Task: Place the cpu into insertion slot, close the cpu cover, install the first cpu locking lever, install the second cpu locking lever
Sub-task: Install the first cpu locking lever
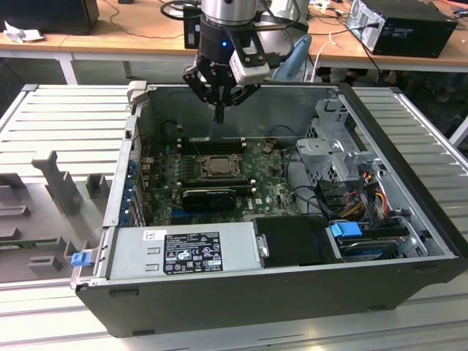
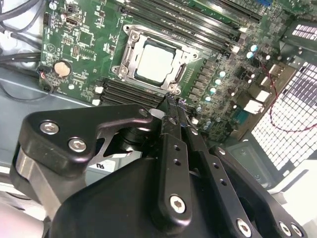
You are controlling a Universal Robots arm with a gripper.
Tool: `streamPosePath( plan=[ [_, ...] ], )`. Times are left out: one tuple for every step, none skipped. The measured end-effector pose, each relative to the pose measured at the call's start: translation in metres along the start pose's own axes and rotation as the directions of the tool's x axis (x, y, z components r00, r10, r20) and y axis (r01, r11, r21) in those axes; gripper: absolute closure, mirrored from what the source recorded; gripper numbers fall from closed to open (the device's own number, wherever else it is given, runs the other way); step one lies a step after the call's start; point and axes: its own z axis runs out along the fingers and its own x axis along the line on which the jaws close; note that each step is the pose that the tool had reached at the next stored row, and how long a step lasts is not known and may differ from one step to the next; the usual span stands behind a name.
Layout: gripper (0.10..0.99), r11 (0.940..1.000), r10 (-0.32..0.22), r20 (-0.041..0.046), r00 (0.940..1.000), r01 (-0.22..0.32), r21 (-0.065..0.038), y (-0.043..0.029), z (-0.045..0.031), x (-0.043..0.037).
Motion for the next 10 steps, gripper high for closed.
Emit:
streamPosePath(
  plan=[
    [0.980, 0.9999, -0.011, -0.0002, 0.9999, 0.011, 0.000, 0.0000, 0.0000, 0.0000],
    [0.980, 0.9998, -0.019, -0.0003, 0.9998, 0.019, 0.001, 0.0000, 0.0000, 0.0000],
    [0.980, 0.9997, -0.025, -0.0004, 0.9997, 0.025, 0.001, 0.0000, 0.0000, 0.0000],
    [0.980, 0.9995, -0.032, -0.0005, 0.9995, 0.032, 0.001, 0.0000, 0.0000, 0.0000],
    [0.980, 0.9993, -0.037, -0.0006, 0.9993, 0.037, 0.001, 0.0000, 0.0000, 0.0000],
    [0.980, 0.9989, -0.046, -0.0008, 0.9989, 0.046, 0.002, 0.0000, 0.0000, 0.0000],
    [0.980, 0.9985, -0.054, -0.0009, 0.9985, 0.054, 0.002, 0.0000, 0.0000, 0.0000],
    [0.980, 0.9981, -0.062, -0.0010, 0.9981, 0.062, 0.002, 0.0000, 0.0000, 0.0000],
    [0.980, 0.9976, -0.069, -0.0012, 0.9976, 0.069, 0.002, 0.0000, 0.0000, 0.0000],
    [0.980, 0.9969, -0.078, -0.0013, 0.9969, 0.078, 0.003, 0.0000, 0.0000, 0.0000]
  ],
)
